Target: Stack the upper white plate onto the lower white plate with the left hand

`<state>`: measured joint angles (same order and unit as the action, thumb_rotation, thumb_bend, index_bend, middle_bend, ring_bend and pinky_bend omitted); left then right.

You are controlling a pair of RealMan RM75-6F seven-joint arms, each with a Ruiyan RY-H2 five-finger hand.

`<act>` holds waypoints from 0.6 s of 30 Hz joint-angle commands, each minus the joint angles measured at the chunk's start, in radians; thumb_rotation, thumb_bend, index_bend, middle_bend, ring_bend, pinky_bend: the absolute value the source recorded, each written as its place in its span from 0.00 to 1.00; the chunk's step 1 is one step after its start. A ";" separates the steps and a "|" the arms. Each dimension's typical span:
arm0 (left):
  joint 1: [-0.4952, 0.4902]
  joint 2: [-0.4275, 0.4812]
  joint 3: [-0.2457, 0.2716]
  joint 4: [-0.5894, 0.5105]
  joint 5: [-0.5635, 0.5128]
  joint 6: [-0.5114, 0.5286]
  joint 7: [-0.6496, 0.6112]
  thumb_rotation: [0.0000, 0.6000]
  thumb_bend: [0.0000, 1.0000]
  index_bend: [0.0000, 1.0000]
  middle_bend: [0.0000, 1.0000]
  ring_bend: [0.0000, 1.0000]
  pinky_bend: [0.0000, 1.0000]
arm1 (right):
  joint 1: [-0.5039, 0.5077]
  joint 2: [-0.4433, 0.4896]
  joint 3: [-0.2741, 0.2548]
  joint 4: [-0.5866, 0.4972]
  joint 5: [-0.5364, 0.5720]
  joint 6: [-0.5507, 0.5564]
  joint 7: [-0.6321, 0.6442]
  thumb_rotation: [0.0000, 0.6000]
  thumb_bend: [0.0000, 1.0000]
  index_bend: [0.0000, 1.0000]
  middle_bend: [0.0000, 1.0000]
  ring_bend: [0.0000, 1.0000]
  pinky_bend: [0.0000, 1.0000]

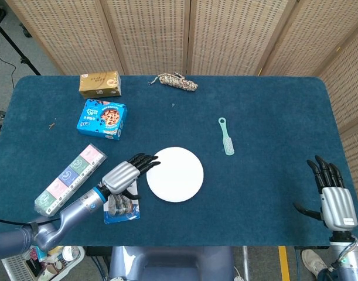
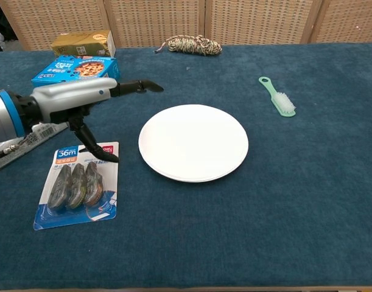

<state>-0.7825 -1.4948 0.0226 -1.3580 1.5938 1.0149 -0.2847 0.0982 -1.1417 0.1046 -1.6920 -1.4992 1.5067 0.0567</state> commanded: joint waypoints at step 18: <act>0.471 0.335 0.056 -0.244 -0.216 0.452 0.310 1.00 0.02 0.00 0.00 0.00 0.00 | -0.009 -0.045 0.012 0.068 -0.079 0.100 -0.088 1.00 0.00 0.00 0.00 0.00 0.00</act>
<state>-0.3826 -1.1826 0.0535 -1.5884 1.3997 1.3914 -0.0053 0.0889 -1.1798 0.1143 -1.6316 -1.5717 1.6015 -0.0266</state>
